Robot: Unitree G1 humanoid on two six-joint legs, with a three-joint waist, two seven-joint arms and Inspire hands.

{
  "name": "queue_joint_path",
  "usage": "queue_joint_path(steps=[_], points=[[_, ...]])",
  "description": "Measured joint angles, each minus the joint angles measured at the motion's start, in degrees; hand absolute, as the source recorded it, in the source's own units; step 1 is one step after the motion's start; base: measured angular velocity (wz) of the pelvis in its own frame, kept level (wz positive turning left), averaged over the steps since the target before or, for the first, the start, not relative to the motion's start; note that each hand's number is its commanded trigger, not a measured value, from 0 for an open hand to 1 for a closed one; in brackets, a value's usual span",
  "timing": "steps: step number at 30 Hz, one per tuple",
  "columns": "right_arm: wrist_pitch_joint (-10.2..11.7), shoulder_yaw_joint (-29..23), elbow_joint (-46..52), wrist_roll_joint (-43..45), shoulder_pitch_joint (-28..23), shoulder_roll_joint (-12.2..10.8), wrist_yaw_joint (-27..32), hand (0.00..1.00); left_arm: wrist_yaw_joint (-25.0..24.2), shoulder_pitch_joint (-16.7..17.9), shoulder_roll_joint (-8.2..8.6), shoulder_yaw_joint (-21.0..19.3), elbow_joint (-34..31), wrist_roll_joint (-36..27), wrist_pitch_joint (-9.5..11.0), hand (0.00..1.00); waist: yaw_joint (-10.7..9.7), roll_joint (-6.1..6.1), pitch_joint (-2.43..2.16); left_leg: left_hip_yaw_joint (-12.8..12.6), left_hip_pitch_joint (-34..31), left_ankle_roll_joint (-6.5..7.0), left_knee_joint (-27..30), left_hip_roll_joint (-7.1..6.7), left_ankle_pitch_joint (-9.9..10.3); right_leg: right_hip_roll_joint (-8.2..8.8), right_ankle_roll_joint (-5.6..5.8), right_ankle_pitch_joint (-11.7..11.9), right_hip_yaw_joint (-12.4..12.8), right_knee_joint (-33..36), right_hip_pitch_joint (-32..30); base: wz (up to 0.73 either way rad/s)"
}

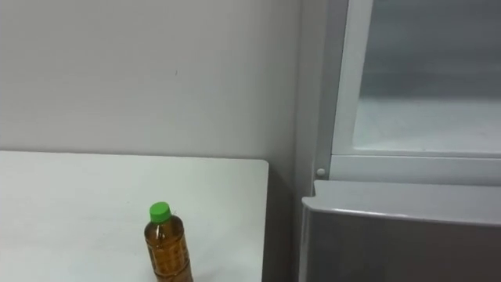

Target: Put the bottle in the upper fridge

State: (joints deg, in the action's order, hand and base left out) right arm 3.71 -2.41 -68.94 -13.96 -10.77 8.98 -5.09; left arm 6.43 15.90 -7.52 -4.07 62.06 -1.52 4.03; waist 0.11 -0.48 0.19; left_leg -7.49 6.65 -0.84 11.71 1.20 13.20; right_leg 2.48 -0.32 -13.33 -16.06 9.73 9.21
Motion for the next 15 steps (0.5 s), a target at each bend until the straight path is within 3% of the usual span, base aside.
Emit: queue_joint_path(steps=[15], points=[[0.0,1.2,-0.1,-2.1,0.2,-0.1,-0.1,0.00,-2.0,-0.7,-0.40,0.0,0.8,1.1,-1.7,0.00,0.0,-0.22,-0.01,-0.4,-0.9,0.00,0.0,0.04,0.0,-0.03,-0.02,0.0,0.3,-0.8,-1.0,0.00]])
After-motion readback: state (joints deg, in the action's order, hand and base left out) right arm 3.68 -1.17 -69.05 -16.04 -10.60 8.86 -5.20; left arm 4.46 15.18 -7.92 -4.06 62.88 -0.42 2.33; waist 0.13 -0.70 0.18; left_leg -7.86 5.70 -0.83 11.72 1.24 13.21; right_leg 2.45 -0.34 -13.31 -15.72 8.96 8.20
